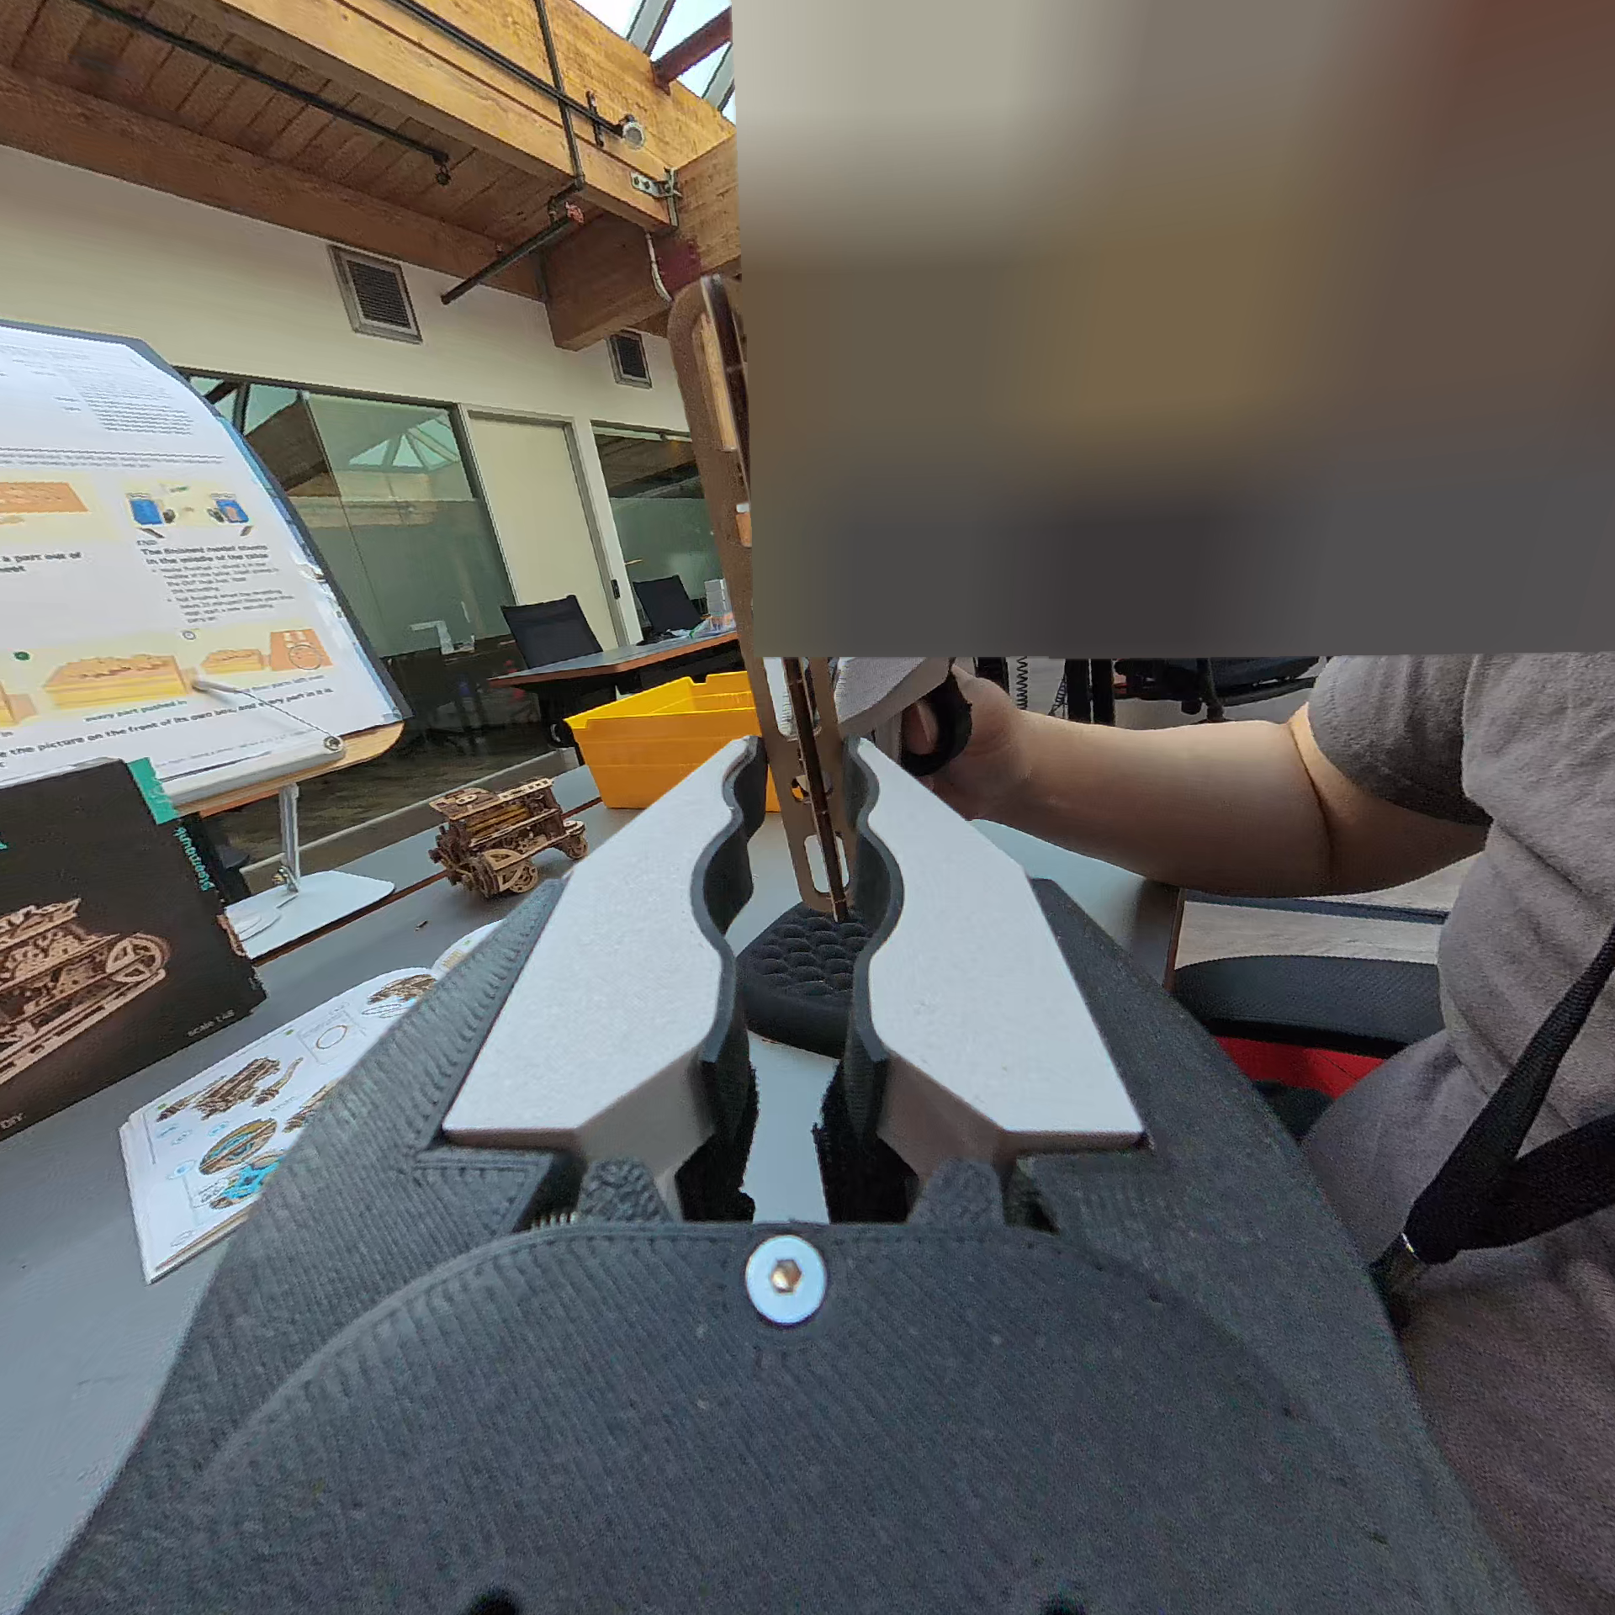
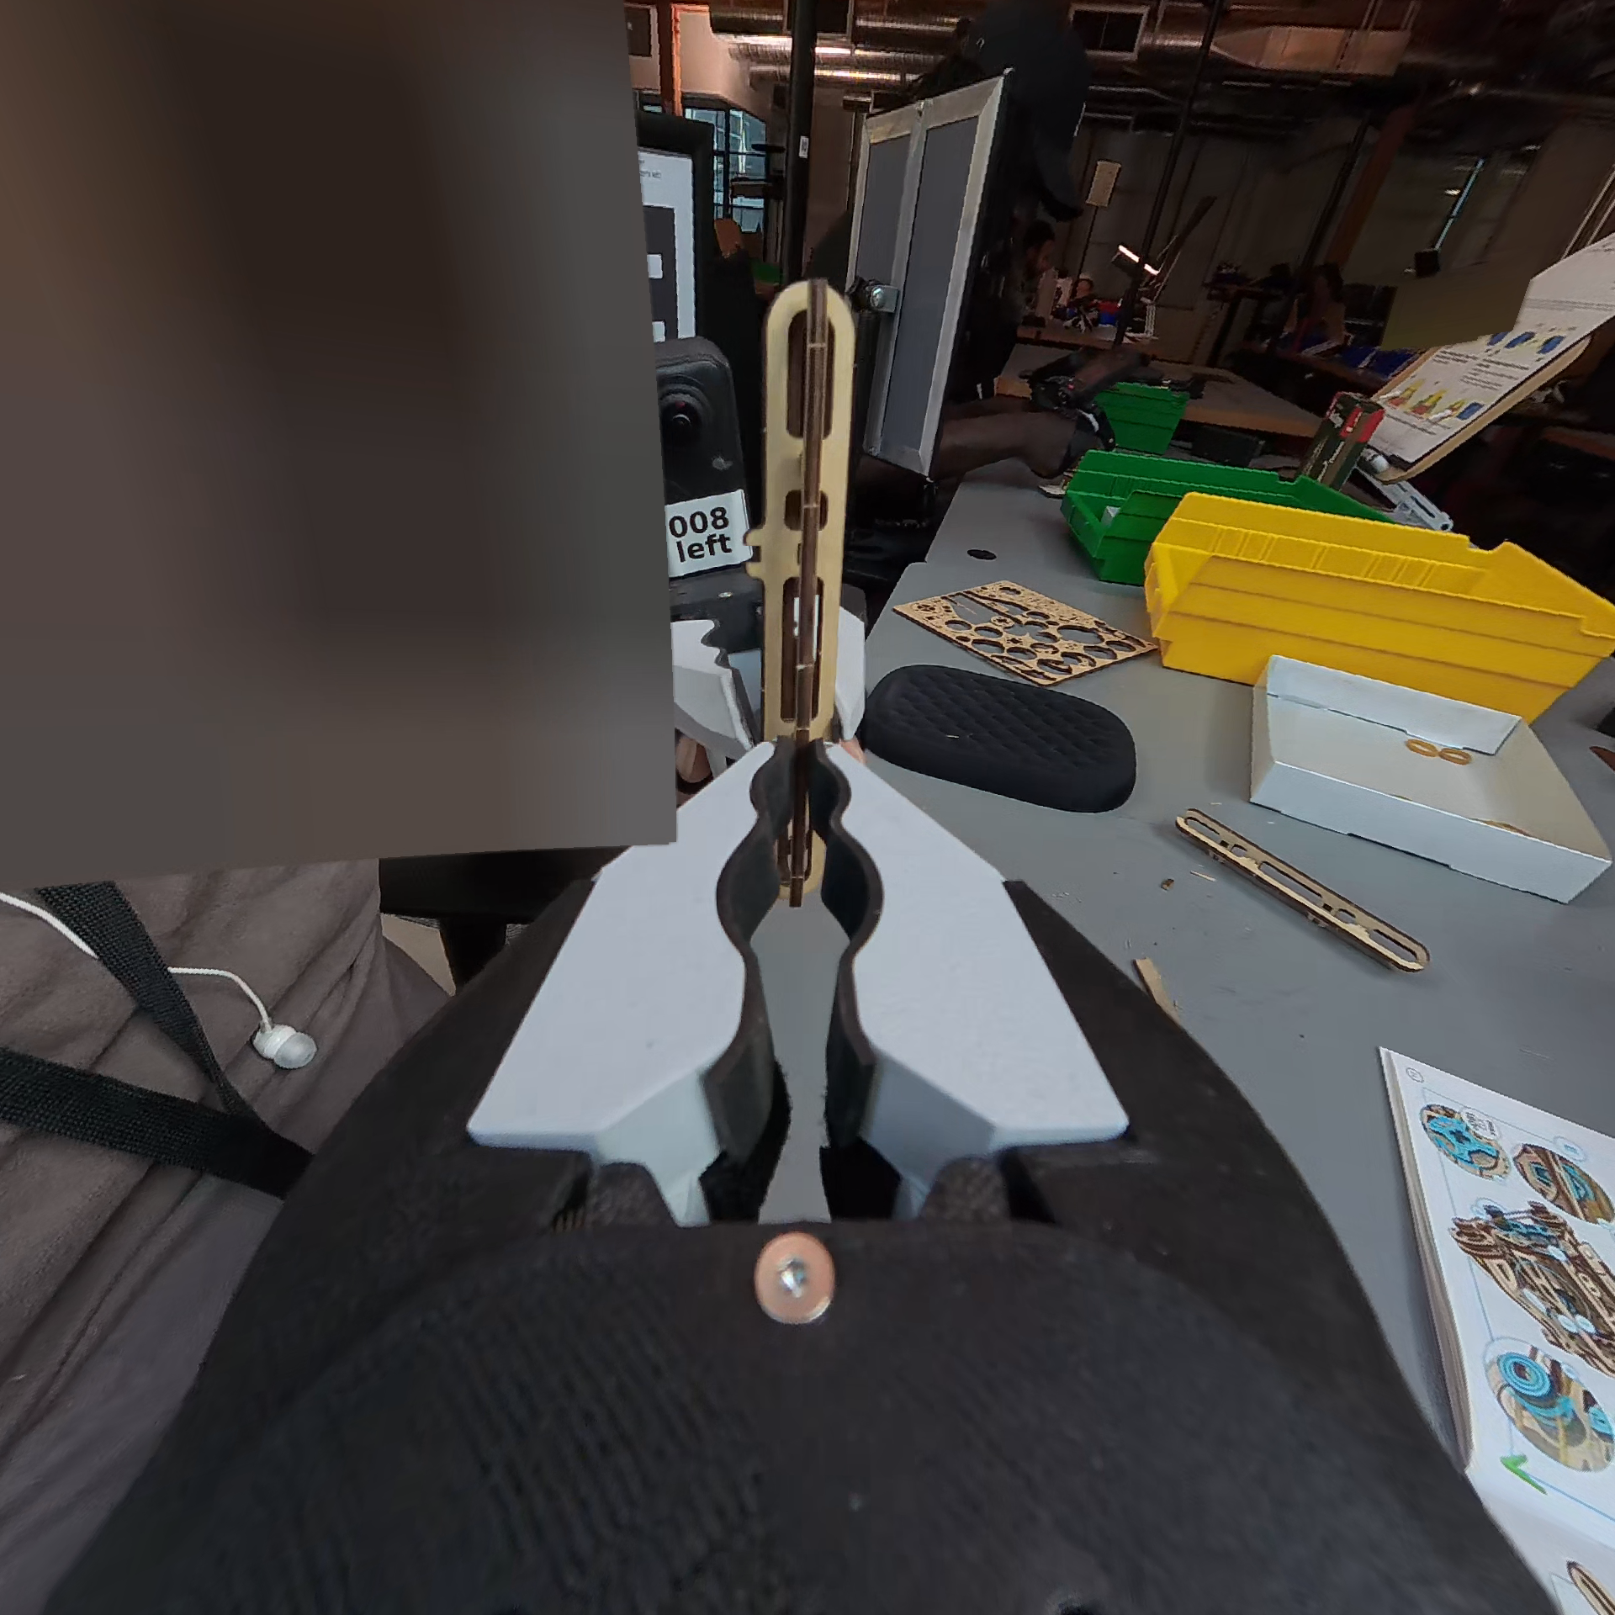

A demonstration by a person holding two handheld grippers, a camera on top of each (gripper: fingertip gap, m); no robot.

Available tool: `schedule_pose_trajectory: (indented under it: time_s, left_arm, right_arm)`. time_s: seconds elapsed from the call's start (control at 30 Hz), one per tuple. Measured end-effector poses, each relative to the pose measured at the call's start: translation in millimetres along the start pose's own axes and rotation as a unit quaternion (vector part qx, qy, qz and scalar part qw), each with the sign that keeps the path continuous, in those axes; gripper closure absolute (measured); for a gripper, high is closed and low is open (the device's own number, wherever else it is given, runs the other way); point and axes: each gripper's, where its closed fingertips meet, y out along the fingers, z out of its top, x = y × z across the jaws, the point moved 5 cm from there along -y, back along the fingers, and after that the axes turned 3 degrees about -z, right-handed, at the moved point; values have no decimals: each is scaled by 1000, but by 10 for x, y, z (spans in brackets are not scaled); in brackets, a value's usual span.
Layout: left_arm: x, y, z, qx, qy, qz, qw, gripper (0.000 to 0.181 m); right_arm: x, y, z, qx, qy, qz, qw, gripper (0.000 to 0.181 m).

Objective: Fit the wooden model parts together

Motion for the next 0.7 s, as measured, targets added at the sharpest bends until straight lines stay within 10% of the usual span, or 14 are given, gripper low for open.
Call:
schedule_pose_trajectory:
  time_s: [0.3,0.7]
  left_arm:
    - [-12,-29,-26,13,-70,-61,996,167]
    - [-182,-19,-163,-7,-111,-19,994,162]
  right_arm:
    - [-1,28,-47,-8,63,63,996,181]
    - [113,72,-92,-57,13,-86,995,180]
